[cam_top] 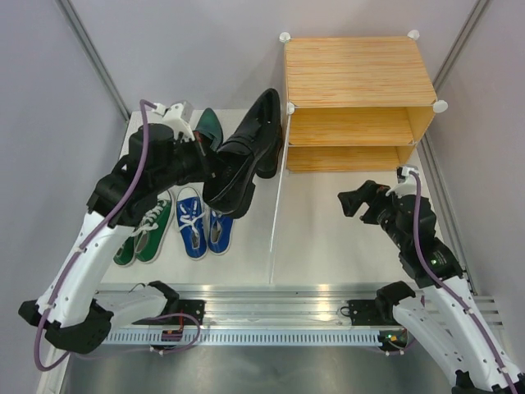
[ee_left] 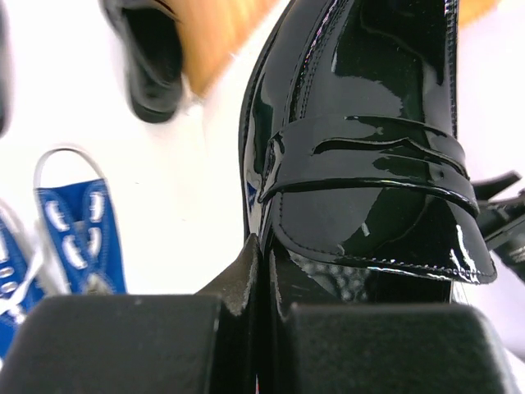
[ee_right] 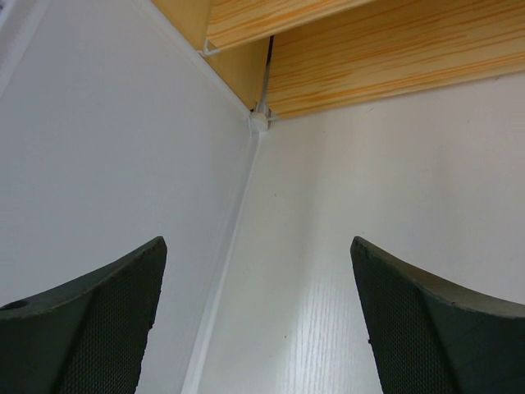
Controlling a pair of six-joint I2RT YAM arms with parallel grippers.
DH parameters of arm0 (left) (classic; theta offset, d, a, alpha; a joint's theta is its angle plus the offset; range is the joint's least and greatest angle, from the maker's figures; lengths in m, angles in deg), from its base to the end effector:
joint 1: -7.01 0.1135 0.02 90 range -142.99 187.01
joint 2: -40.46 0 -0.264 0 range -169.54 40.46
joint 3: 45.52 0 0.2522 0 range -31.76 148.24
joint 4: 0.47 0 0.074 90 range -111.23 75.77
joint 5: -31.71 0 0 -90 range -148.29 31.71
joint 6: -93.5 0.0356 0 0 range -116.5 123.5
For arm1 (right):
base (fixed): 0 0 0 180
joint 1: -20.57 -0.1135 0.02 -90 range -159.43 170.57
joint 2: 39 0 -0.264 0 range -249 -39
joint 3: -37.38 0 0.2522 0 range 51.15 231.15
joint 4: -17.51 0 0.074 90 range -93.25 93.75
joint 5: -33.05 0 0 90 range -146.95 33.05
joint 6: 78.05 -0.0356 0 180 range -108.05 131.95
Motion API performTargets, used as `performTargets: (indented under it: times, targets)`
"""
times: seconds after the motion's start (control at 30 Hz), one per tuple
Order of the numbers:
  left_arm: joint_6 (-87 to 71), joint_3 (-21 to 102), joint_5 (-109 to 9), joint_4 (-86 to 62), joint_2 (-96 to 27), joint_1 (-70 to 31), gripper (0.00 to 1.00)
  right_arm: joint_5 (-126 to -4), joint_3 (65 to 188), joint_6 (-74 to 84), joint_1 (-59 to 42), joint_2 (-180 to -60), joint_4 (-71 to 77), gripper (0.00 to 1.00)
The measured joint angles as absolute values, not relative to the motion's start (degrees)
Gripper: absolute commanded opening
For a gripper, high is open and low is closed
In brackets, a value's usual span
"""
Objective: Place and organize the shoes in the shoe cabinet
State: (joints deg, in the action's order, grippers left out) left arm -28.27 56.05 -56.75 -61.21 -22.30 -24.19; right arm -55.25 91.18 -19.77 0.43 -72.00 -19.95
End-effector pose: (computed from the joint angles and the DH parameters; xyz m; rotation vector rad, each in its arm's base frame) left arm 0.1683 -0.1030 0.4654 0.0083 2.0293 -0.7391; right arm 0.1312 0.0470 0.3154 0.2131 1.8928 0.5947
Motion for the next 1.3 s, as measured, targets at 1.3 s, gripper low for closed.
performTargets:
  times: [1.3]
  targets:
    - [-35.4,92.9,-67.1,-58.5,-77.1,-59.0,0.02,-8.9,109.3,-22.8,0.3,-48.4,-40.9,0.98]
